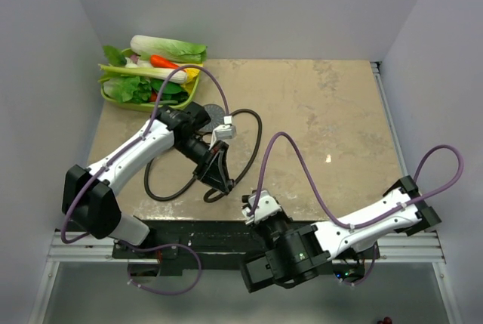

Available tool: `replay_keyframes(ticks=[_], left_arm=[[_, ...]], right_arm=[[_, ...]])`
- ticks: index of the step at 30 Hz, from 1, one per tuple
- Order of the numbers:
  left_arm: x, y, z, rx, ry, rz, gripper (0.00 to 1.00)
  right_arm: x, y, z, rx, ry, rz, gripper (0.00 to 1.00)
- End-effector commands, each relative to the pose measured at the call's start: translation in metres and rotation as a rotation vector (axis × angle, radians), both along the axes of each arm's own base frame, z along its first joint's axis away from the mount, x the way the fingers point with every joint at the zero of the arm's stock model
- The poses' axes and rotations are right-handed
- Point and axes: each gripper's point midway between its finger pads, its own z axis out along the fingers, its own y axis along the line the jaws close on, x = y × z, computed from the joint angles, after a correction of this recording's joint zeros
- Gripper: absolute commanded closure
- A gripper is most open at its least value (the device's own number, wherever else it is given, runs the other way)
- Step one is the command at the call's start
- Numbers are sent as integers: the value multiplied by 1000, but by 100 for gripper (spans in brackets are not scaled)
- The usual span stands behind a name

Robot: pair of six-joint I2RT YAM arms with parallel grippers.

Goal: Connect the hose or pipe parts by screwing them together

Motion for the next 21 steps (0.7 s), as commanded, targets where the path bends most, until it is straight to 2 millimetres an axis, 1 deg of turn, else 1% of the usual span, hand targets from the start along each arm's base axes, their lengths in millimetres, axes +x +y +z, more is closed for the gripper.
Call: replay_keyframes(ticks=[1, 2, 5, 8, 9, 10, 11, 12, 13, 14, 15, 16, 17, 19, 20, 21], left_arm=[[-7, -8, 35, -88, 123, -2, 100], [-6, -10, 43, -110, 133, -3, 100], [-15, -17, 53, -117, 158, -44, 100], [-30, -17, 52, -131, 195, -81, 100], [-32, -17, 51, -120, 222, -82, 100], [-31, -18, 52, -138, 212, -83, 100], [-34, -16, 50, -135, 230, -84, 100], [-35, -16, 49, -126, 244, -81, 100], [-34, -15, 51, -147, 213, -82, 100], [-34, -13, 51, -144, 220, -74, 100], [-32, -12, 55, -152, 220, -64, 100], [-26, -9, 59, -166, 209, -41, 100], [-23, -7, 66, -176, 206, -28, 100], [-17, -4, 70, -187, 196, -3, 100], [-14, -5, 74, -193, 174, 1, 100], [-10, -4, 76, -206, 145, 10, 100]], right_arm=[[18, -18, 92, 140, -350, -57, 100], [19, -22, 98, 160, -342, -64, 100], [21, -26, 103, 162, -339, -72, 100], [21, -24, 109, 156, -342, -80, 100], [21, -20, 109, 140, -351, -88, 100], [22, -19, 110, 128, -355, -97, 100], [27, -20, 111, 125, -354, -116, 100], [28, -14, 115, 131, -351, -131, 100], [29, -13, 119, 111, -357, -141, 100], [31, -11, 122, 103, -359, -153, 100], [33, -10, 130, 119, -352, -169, 100], [34, -7, 130, 98, -360, -180, 100], [39, -9, 133, 99, -357, -199, 100], [46, -16, 145, 139, -344, -235, 100], [50, -22, 151, 153, -337, -251, 100], [55, -28, 161, 181, -326, -279, 100]])
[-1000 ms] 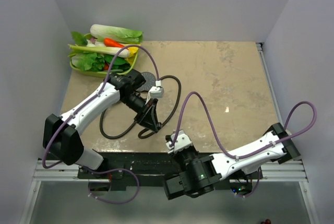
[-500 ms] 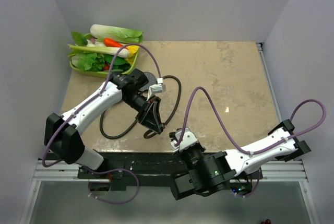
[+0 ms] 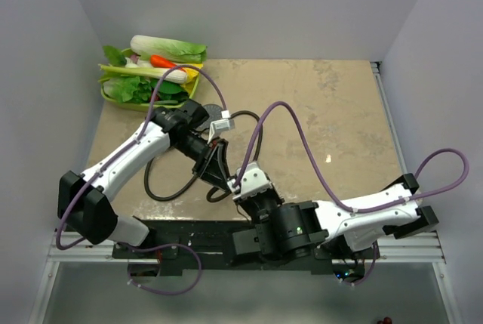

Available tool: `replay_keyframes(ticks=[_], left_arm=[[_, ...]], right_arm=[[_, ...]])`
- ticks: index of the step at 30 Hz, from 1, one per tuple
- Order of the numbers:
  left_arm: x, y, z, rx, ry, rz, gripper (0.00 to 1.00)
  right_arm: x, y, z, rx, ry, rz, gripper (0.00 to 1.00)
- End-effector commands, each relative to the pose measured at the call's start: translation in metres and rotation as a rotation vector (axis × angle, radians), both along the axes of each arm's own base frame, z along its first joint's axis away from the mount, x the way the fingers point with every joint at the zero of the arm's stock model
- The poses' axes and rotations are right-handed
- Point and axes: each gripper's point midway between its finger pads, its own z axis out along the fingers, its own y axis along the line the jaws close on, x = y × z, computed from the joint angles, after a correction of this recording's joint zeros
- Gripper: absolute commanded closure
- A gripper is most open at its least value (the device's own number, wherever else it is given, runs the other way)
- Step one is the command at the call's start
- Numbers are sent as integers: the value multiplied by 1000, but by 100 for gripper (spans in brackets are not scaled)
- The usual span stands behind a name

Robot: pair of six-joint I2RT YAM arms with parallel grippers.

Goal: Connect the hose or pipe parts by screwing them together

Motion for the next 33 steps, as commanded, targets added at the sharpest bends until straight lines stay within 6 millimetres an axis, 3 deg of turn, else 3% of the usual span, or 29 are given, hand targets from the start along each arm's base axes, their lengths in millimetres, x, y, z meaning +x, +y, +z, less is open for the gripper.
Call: replay_keyframes(ticks=[1, 5, 8, 12, 13, 15, 16, 19, 20, 21, 22, 23, 25, 26, 27, 28, 29, 30, 31, 33], left_arm=[[8, 2, 48, -160, -8, 19, 100], [32, 4, 69, -227, 11, 66, 100], [41, 9, 72, -239, 57, 83, 100], [50, 18, 76, -257, 3, 123, 100], [49, 21, 75, -264, 27, 117, 100], [50, 26, 80, -254, 24, 125, 100], [51, 28, 82, -255, 20, 129, 100], [51, 31, 86, -248, 20, 133, 100], [50, 32, 87, -248, 19, 134, 100], [50, 32, 87, -249, 16, 133, 100], [51, 32, 86, -249, 16, 135, 100], [51, 32, 87, -250, 14, 135, 100], [50, 33, 88, -251, 11, 138, 100], [46, 34, 90, -255, 3, 136, 100], [45, 34, 90, -258, -4, 134, 100], [44, 35, 90, -249, 10, 133, 100], [43, 35, 91, -249, 6, 131, 100], [43, 35, 91, -250, 3, 130, 100], [43, 35, 91, -249, 6, 131, 100], [41, 36, 92, -248, 4, 131, 100]], right_arm=[[36, -47, 108, 174, -317, -221, 100], [64, -42, 122, 46, -334, -362, 100], [79, -47, 130, 17, -333, -433, 100], [86, -71, 157, 224, -300, -475, 100], [85, -77, 171, 316, -281, -480, 100], [81, -70, 179, 351, -261, -463, 100], [77, -72, 192, 421, -234, -448, 100], [74, -50, 202, 455, -91, -333, 100], [72, -23, 220, 601, -28, -268, 100], [69, -47, 249, 554, -33, -138, 100], [67, -8, 218, 424, -60, -39, 100], [62, -12, 260, 657, -105, 59, 100], [60, -28, 266, 642, -169, 152, 100], [59, -29, 278, 671, -221, 175, 100], [62, -27, 274, 513, -294, 172, 100], [65, -7, 249, 367, -333, 166, 100], [66, -3, 252, 347, -398, 154, 100], [69, -3, 243, 149, -498, 122, 100], [74, 12, 206, 13, -544, 117, 100], [72, 12, 193, -70, -662, 125, 100]])
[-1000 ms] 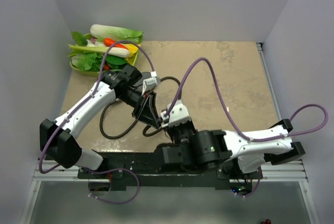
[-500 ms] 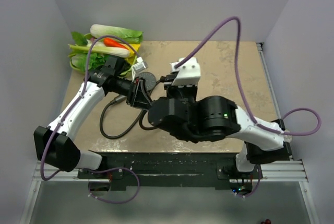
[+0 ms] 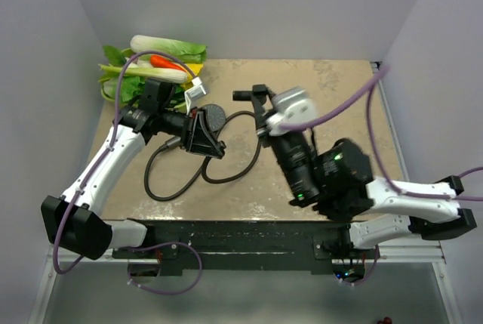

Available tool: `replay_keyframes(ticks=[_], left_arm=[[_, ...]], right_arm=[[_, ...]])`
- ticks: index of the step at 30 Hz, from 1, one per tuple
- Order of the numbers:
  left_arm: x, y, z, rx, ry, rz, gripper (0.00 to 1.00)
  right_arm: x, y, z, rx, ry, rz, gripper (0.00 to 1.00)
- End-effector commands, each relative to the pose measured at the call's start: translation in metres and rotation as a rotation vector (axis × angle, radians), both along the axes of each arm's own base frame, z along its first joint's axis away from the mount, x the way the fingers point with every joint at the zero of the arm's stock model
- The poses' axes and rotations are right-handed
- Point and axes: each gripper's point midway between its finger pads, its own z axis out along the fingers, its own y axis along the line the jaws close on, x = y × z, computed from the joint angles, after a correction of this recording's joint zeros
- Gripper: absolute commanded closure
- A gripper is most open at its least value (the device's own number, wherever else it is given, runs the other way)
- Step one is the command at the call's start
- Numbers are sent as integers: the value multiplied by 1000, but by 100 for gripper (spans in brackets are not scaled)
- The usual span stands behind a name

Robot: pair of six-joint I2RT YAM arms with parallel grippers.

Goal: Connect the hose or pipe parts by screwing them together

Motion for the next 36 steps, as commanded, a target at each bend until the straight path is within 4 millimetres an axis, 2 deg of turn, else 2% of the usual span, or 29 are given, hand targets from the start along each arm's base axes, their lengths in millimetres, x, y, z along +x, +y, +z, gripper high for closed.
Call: replay_keyframes(ticks=[1, 2, 3, 4, 5, 6, 8, 14, 16, 17, 19, 24, 27, 36], left_arm=[[-35, 14, 41, -171, 28, -170, 100], [-36, 14, 41, -171, 25, -171, 100], [-35, 14, 42, -171, 21, -170, 100], [-35, 14, 41, -168, 29, -171, 100], [-35, 14, 41, -167, 34, -173, 100], [-35, 13, 40, -166, 35, -174, 100], [-37, 12, 39, -158, 58, -187, 100], [-50, 3, 19, -139, 106, -254, 100], [-57, 0, 3, -120, 154, -273, 100], [-59, 0, -6, -112, 175, -275, 100], [-57, -1, -11, -109, 189, -276, 100], [-51, -6, -7, -117, 201, -273, 100], [-46, -9, -7, -121, 207, -268, 100], [-45, -11, -3, -132, 193, -270, 100]], right_arm=[[3, 28, -48, -374, -374, -82, 100], [2, 19, -51, -360, -382, -68, 100], [1, 17, -61, -364, -386, -57, 100], [1, 14, -83, -400, -387, -64, 100], [1, -2, -78, -332, -391, -91, 100], [1, -8, -82, -348, -399, -108, 100], [-1, -8, -96, -392, -404, -95, 100], [-7, -18, -101, -385, -393, -42, 100], [-8, -25, -98, -352, -375, -23, 100], [-9, -21, -107, -364, -353, 11, 100], [-12, -25, -110, -336, -325, 54, 100], [-22, -11, -157, -389, -278, 133, 100], [-27, -2, -172, -411, -274, 151, 100], [-30, 12, -179, -450, -302, 163, 100]])
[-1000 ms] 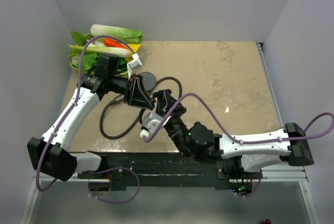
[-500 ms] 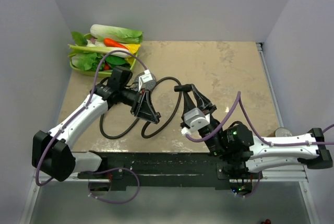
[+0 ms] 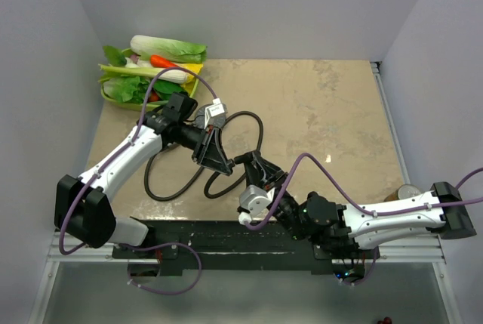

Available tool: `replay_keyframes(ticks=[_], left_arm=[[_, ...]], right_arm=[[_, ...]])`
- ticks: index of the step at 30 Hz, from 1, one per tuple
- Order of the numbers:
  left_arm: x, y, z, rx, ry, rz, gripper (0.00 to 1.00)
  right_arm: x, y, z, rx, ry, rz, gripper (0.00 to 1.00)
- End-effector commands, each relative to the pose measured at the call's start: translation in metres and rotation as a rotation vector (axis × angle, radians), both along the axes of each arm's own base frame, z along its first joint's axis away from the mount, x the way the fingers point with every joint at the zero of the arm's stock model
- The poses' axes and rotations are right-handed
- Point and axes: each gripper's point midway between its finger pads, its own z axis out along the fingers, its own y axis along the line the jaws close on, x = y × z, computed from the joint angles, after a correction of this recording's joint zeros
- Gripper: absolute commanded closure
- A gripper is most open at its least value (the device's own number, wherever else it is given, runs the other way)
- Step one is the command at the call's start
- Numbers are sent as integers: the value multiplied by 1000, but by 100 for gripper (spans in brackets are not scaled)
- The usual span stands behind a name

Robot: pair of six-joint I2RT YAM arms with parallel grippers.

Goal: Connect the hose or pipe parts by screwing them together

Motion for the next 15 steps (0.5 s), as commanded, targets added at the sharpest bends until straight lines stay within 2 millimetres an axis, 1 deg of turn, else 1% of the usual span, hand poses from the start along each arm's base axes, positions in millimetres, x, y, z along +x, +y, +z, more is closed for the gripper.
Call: replay_keyframes(ticks=[1, 6, 15], left_arm=[[-23, 9, 49, -214, 26, -136, 100], [-26, 8, 51, -217, 18, -145, 100], [-30, 8, 55, -227, -8, -158, 100]], right_arm=[[-3, -1, 21, 108, -1, 27, 100], [-4, 4, 14, 105, 9, 37, 100], [-10, 11, 8, 111, 29, 56, 100]])
